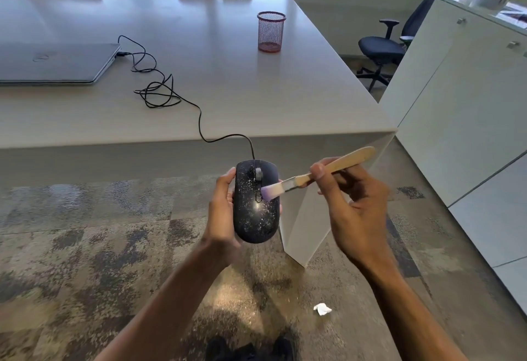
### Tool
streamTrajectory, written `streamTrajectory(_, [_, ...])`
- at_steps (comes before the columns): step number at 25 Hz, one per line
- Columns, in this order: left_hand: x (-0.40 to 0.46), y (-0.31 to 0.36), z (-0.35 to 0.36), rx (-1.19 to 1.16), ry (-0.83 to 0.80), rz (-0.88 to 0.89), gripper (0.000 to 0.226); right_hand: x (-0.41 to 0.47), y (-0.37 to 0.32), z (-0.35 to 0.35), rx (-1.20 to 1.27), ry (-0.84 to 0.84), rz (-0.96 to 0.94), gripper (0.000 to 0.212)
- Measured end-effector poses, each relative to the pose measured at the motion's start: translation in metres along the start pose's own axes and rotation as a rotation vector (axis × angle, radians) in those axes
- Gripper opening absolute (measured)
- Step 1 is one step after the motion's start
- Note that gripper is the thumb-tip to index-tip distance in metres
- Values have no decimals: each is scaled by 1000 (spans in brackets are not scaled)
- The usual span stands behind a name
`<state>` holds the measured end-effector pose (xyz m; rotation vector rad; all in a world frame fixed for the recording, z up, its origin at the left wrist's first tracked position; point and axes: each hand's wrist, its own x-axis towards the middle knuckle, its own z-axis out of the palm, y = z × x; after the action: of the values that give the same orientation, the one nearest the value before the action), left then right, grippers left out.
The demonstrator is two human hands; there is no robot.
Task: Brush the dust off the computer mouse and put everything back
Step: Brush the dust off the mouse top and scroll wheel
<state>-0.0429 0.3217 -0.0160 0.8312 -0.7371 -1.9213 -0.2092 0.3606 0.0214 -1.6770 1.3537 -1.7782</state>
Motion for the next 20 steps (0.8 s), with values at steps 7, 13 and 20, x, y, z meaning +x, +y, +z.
streamTrajectory(7, [3, 1, -3, 4, 15, -2, 67, -2, -7, -2, -69, 92, -43, 8])
streamTrajectory(13, [6, 4, 0, -26, -45, 32, 62, -6, -10, 1, -142, 20, -101, 4])
streamTrajectory(20, [12, 4, -3, 33, -28, 66, 63, -13, -17, 1, -95, 3, -182, 13])
